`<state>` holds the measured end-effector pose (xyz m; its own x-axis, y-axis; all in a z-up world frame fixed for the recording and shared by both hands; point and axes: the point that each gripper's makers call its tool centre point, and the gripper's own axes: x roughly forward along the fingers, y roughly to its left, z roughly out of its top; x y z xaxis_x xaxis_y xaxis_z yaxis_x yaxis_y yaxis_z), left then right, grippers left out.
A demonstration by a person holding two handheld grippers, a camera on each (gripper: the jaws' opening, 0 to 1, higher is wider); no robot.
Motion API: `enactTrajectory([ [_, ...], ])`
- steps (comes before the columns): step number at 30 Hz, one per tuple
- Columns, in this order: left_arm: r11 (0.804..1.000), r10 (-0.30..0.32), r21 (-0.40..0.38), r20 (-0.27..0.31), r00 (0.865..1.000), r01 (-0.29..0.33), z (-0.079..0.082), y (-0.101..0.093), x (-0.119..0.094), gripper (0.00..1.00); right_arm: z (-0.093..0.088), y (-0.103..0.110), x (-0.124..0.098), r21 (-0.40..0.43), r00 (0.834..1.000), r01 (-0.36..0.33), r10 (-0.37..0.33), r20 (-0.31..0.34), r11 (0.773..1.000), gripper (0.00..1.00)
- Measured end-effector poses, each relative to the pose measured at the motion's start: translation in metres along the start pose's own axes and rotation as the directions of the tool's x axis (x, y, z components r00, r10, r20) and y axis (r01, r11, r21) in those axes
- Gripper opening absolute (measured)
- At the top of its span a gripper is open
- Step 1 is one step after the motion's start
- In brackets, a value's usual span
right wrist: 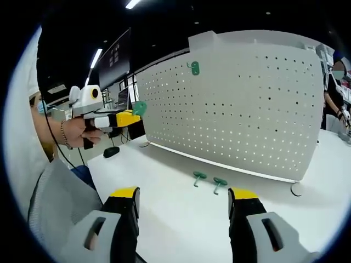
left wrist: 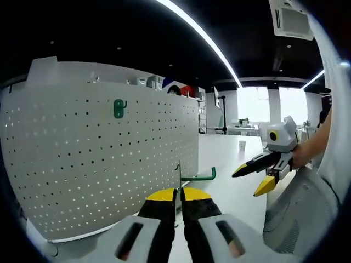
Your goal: Insert the hook assembly into the mounting plate slot until the hook locks in place.
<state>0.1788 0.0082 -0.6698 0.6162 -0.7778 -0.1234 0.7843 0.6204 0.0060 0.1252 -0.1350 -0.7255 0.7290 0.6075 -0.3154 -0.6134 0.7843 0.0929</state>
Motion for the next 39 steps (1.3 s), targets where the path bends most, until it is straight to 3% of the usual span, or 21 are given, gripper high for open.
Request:
enactTrajectory([
  [3,1.0,0.007,-0.004,0.002,1.0,-0.007,0.0,0.001,0.0,0.03,0.017,0.005,-0.001,0.013,0.996,-0.025,0.023,0.085,1.0,0.6],
  [8,1.0,0.019,-0.013,0.004,1.0,-0.019,-0.001,0.003,-0.001,0.03,0.035,0.016,-0.004,0.02,0.985,-0.069,0.065,0.16,0.997,0.62],
  [11,0.999,0.03,-0.019,0.011,0.999,-0.029,0.0,0.005,-0.002,0.03,0.053,0.026,-0.007,0.029,0.964,-0.11,0.099,0.246,0.994,0.63],
  [16,0.999,0.039,-0.024,0.019,0.999,-0.039,0.001,0.007,-0.003,0.03,0.062,0.032,-0.006,0.026,0.955,-0.129,0.117,0.273,0.991,0.64],
  [23,0.999,0.046,-0.03,0.023,0.999,-0.045,0.001,0.008,-0.003,0.03,0.063,0.035,0.0,0.018,0.956,-0.14,0.131,0.262,0.99,0.63],
  [39,0.997,0.057,-0.046,0.03,0.998,-0.055,0.001,0.008,-0.003,0.03,0.087,0.06,0.039,0.005,0.933,-0.217,0.206,0.294,0.976,0.62],
])
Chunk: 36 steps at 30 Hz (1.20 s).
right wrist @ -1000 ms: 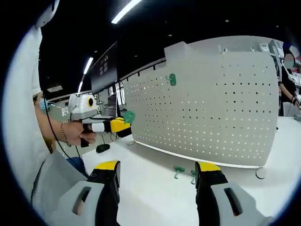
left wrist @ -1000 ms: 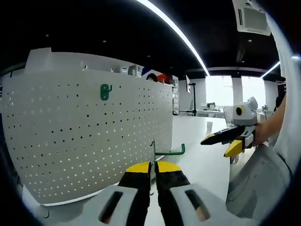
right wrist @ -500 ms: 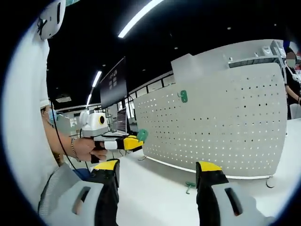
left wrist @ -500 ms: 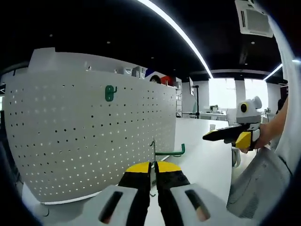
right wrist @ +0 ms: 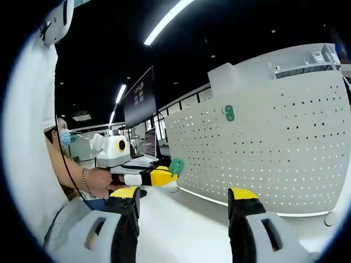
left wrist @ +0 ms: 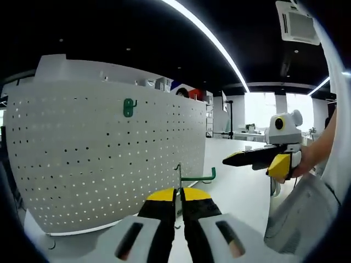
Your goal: Insert the hook assembly into the mounting plate slot until the hook locks in place.
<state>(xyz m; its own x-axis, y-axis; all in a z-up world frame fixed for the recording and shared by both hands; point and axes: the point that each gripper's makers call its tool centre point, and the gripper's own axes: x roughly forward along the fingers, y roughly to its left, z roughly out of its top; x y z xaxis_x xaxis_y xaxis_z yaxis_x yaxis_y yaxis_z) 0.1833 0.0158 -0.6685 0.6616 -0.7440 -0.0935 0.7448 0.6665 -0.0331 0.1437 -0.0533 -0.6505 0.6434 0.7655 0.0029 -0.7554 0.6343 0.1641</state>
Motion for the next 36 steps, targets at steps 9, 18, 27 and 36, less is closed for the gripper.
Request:
enactTrajectory([
  [9,1.0,0.005,-0.007,0.004,1.0,-0.005,0.001,0.002,-0.001,0.03,0.005,0.008,0.023,0.013,0.999,-0.033,0.033,0.025,0.999,0.62],
  [18,1.0,0.011,-0.015,0.01,1.0,-0.011,0.003,0.003,-0.001,0.03,0.009,0.014,0.041,0.033,0.997,-0.066,0.065,0.039,0.997,0.62],
  [27,1.0,0.016,-0.019,0.013,1.0,-0.016,0.004,0.004,-0.002,0.03,0.016,0.019,0.054,0.05,0.995,-0.088,0.085,0.058,0.995,0.59],
  [36,0.999,0.024,-0.025,0.019,1.0,-0.024,0.005,0.006,-0.003,0.03,0.019,0.017,0.062,0.075,0.996,-0.077,0.073,0.056,0.994,0.46],
])
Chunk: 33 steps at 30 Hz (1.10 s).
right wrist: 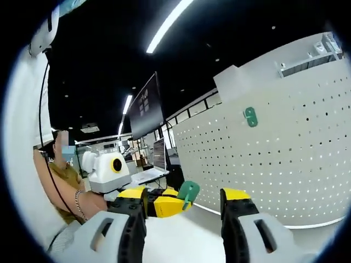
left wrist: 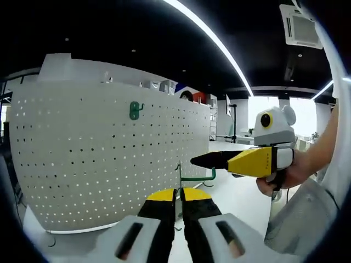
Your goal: Insert the hook assembly into the mounting plate slot until the hook locks in place.
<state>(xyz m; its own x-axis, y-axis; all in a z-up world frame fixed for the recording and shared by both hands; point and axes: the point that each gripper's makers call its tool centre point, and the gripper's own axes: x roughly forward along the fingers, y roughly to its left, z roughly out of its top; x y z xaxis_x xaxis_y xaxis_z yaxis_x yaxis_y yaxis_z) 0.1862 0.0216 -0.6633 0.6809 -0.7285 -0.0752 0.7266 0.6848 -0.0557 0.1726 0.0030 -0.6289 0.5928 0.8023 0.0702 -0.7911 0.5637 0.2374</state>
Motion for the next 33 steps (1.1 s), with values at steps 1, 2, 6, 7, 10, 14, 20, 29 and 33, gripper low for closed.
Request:
enactTrajectory([
  [1,1.0,0.001,-0.001,0.0,1.0,-0.001,0.0,0.0,0.0,0.03,0.0,0.0,0.001,0.001,1.0,0.002,-0.002,-0.003,1.0,0.43],
  [2,1.0,0.001,-0.001,0.001,1.0,-0.001,0.0,0.0,0.0,0.03,-0.001,0.0,0.001,0.005,1.0,0.006,-0.006,-0.014,1.0,0.4],
  [6,1.0,0.001,-0.009,0.002,1.0,-0.001,0.0,0.0,0.0,0.03,-0.007,-0.001,0.003,0.045,0.999,0.017,-0.015,-0.044,0.999,0.31],
  [7,1.0,0.001,-0.01,0.004,1.0,-0.001,0.0,0.0,0.0,0.03,-0.007,-0.002,0.003,0.044,0.999,0.018,-0.016,-0.046,0.999,0.3],
  [10,1.0,0.002,-0.014,0.005,1.0,-0.002,0.001,-0.001,0.0,0.03,-0.01,-0.004,0.004,0.044,0.998,0.037,-0.035,-0.061,0.998,0.26],
  [14,1.0,0.002,-0.015,0.008,1.0,-0.001,0.001,-0.001,0.0,0.03,-0.012,-0.004,0.006,0.042,0.997,0.045,-0.042,-0.07,0.998,0.23],
  [20,1.0,0.004,-0.022,0.012,1.0,-0.003,0.002,-0.002,0.0,0.03,-0.012,-0.003,0.008,0.046,0.997,0.043,-0.04,-0.072,0.998,0.17],
  [29,1.0,0.001,-0.024,0.011,1.0,0.0,0.001,-0.007,0.001,0.03,-0.014,-0.003,0.011,0.046,0.996,0.047,-0.043,-0.083,0.998,0.1],
  [33,1.0,0.003,-0.03,0.014,1.0,-0.002,0.001,-0.008,0.002,0.03,-0.015,-0.006,0.012,0.058,0.995,0.055,-0.051,-0.084,0.997,0.09],
])
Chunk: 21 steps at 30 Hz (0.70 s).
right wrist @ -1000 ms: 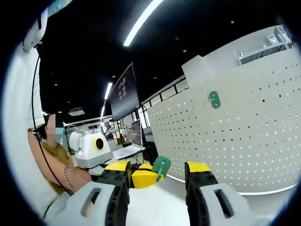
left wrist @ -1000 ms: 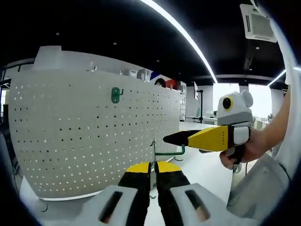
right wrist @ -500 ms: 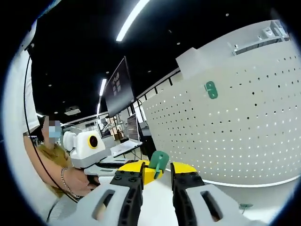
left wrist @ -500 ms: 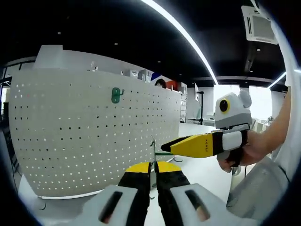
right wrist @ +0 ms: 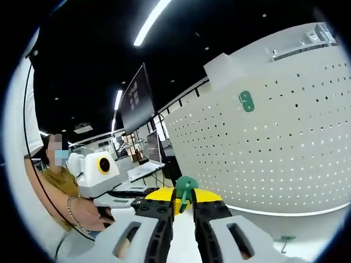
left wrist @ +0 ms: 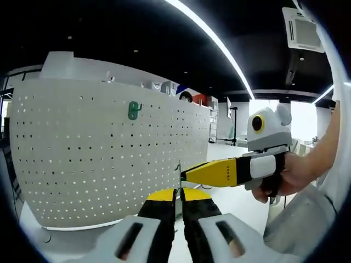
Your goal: Insert the hook assembly into the mounting plate slot until the hook locks in place.
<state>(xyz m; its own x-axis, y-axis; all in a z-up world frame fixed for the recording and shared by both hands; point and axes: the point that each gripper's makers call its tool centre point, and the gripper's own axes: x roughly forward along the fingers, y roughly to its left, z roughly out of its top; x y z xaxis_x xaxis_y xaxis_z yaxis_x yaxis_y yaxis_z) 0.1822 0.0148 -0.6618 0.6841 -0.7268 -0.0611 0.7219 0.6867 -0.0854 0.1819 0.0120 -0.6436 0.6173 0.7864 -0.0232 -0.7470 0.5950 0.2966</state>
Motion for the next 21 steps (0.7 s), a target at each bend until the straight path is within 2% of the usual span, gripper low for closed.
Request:
enactTrajectory([
  [6,1.0,0.005,-0.005,0.006,1.0,-0.005,0.0014,0.0014,-0.0002,0.03,-0.0033,-0.0007,0.0016,-0.006,1.0,0.005,-0.005,-0.017,1.0,0.06],
  [21,1.0,0.017,-0.012,0.002,1.0,-0.017,-0.0004,0.0041,-0.0001,0.03,-0.0055,-0.0001,0.0044,-0.004,1.0,0.014,-0.014,-0.011,1.0,0.02],
])
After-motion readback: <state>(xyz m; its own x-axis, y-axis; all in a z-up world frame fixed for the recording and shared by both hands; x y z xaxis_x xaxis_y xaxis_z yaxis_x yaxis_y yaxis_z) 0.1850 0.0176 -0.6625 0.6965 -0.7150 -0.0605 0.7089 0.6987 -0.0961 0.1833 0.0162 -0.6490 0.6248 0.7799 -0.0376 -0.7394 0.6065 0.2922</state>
